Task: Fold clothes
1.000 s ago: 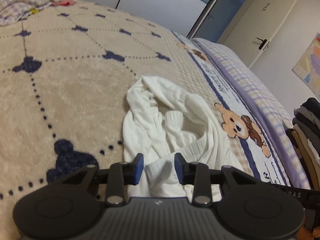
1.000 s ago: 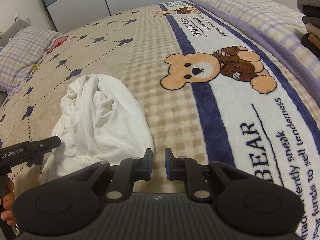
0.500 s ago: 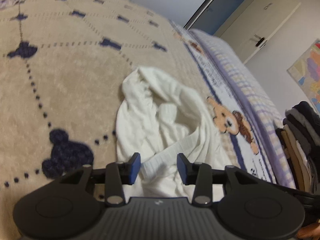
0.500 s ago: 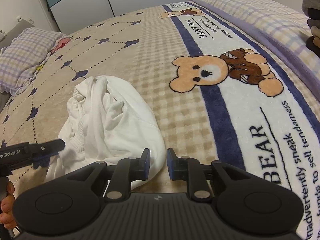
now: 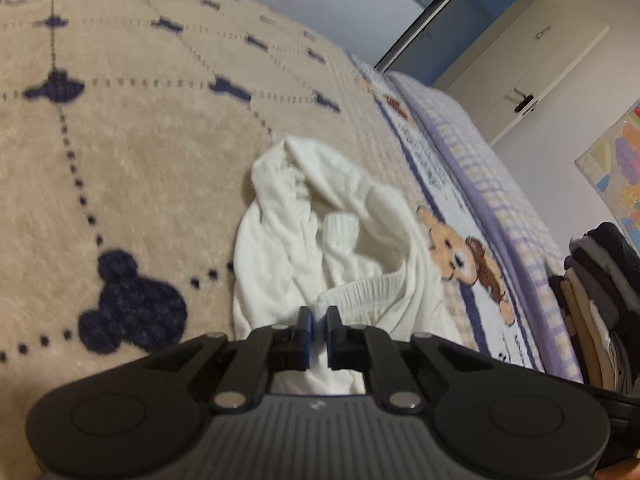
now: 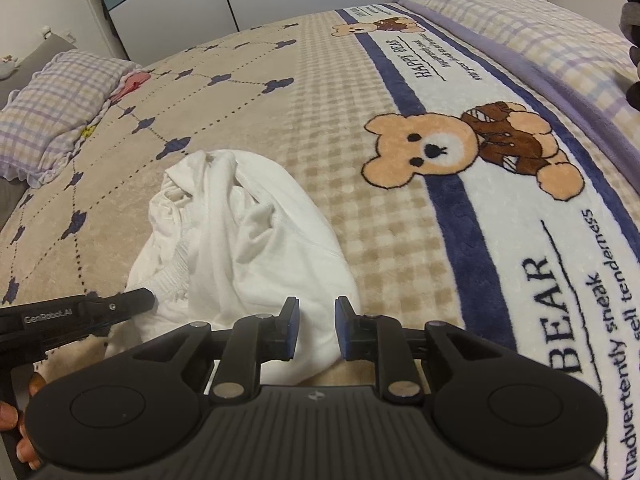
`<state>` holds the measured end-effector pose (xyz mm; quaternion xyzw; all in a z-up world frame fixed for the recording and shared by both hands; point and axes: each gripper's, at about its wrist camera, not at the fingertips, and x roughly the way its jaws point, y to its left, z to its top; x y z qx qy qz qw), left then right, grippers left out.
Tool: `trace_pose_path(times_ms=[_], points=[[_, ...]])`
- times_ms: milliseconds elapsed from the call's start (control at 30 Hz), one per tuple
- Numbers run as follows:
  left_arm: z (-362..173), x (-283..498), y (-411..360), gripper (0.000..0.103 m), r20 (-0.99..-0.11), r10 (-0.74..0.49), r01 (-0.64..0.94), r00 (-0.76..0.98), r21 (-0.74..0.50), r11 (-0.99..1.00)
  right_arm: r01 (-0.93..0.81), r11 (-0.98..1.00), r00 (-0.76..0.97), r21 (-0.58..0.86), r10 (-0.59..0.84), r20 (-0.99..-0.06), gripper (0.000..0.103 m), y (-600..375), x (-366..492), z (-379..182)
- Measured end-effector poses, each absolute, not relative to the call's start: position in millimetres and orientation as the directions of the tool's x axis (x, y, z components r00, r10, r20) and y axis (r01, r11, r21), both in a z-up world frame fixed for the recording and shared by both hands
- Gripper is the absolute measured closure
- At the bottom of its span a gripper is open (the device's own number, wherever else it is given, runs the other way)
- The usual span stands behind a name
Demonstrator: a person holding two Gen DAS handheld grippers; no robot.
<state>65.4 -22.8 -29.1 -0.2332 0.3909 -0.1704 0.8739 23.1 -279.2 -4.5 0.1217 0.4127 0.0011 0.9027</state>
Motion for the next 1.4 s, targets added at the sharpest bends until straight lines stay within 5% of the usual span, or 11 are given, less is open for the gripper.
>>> trace_pose_path(times_ms=[900, 1400], points=[[4, 22, 114, 0.097, -0.607, -0.193, -0.131, 0.771, -0.449, 0.884, -0.008, 0.97, 0.654, 0.242, 0.188, -0.733, 0.075, -206, 49, 0], [-26, -5, 164, 0.097, -0.675, -0.215, -0.192, 0.706, -0.475, 0.859, -0.173, 0.949, 0.638, 0.262, 0.311, -0.704, 0.074, -129, 59, 10]])
